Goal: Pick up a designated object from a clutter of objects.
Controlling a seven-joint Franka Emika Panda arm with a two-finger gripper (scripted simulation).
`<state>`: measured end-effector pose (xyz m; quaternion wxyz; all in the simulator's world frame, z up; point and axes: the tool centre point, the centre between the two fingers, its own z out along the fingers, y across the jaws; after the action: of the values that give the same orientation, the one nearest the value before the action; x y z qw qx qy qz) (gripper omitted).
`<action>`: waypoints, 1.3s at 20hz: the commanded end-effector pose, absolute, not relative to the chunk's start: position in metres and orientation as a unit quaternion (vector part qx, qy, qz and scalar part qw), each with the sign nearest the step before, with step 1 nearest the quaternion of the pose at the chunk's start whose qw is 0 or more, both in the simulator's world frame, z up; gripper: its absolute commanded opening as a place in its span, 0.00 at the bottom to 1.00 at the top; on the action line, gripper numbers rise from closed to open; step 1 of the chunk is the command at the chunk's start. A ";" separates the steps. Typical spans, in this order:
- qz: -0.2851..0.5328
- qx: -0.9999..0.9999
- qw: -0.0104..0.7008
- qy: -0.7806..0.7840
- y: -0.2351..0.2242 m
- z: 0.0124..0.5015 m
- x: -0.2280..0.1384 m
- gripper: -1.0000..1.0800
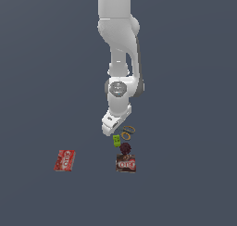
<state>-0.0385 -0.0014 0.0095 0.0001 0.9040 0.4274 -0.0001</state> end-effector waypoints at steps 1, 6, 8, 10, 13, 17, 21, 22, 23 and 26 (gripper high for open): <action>0.000 0.904 0.000 0.428 -0.001 0.008 -0.038 0.00; 0.000 0.904 0.000 0.428 -0.001 0.008 -0.038 0.00; 0.000 0.904 0.000 0.428 -0.001 0.008 -0.038 0.00; 0.000 0.904 0.000 0.428 -0.001 0.008 -0.038 0.00; 0.001 0.903 0.000 0.431 0.002 0.010 -0.039 0.00; 0.001 0.903 0.000 0.431 -0.002 0.017 -0.040 0.00; 0.001 0.903 0.000 0.431 -0.010 0.030 -0.044 0.00; 0.001 0.903 0.000 0.430 -0.013 0.035 -0.045 0.00; 0.001 0.903 0.000 0.430 -0.016 0.040 -0.046 0.00; 0.001 0.903 0.000 0.430 -0.026 0.057 -0.050 0.00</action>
<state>-0.0481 -0.0210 0.0477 -0.0006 0.9025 0.4306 0.0001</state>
